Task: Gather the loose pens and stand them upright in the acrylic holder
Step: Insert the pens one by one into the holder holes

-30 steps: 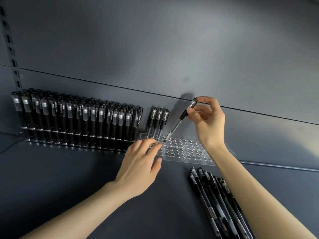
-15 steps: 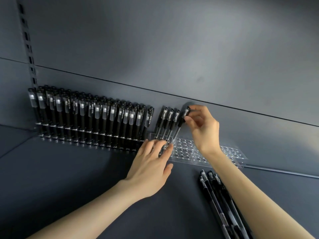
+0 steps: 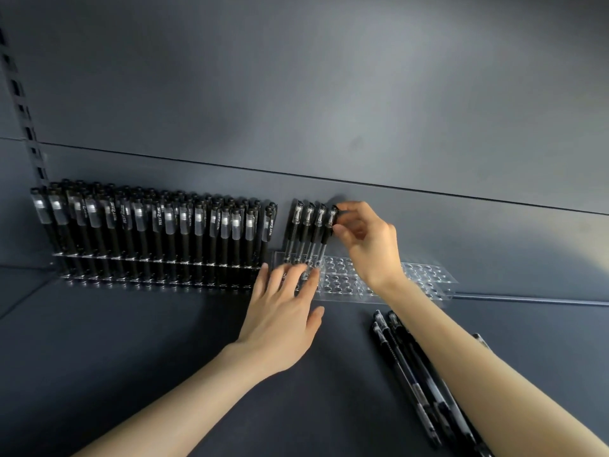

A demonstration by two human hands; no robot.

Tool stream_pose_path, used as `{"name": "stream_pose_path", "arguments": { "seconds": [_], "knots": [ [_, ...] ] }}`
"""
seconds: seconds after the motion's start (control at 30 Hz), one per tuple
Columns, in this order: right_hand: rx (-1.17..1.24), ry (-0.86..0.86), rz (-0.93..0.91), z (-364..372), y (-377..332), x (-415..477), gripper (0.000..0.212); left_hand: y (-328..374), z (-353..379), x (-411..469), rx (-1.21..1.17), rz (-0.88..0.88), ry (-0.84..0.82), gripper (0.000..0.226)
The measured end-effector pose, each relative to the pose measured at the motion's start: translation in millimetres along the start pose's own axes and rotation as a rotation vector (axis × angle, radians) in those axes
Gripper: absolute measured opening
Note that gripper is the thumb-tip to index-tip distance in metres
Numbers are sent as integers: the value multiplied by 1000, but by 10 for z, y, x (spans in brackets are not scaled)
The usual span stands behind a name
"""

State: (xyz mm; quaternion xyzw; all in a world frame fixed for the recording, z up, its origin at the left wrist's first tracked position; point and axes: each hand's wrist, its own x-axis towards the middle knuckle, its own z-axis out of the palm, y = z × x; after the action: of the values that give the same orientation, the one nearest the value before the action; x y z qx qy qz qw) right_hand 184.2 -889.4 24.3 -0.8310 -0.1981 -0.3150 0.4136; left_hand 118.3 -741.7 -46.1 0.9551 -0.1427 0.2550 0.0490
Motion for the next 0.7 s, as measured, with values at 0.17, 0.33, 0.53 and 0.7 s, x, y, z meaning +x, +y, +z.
{"name": "stream_pose_path", "arguments": {
  "seconds": [0.17, 0.33, 0.53, 0.7],
  "knots": [
    [-16, -26, 63, -187, 32, -164, 14, 86, -88, -45, 14, -21, -81, 53],
    [-64, -166, 129, -577, 148, -394, 13, 422, -244, -95, -193, -4, -113, 44],
    [-154, -413, 96, -1064, 428, -700, 13, 1094, -246, -159, -300, -63, -283, 51],
    [-208, -609, 10, -1326, 695, -956, 30, 1418, -205, -140, -243, -229, -323, 61]
  ]
}}
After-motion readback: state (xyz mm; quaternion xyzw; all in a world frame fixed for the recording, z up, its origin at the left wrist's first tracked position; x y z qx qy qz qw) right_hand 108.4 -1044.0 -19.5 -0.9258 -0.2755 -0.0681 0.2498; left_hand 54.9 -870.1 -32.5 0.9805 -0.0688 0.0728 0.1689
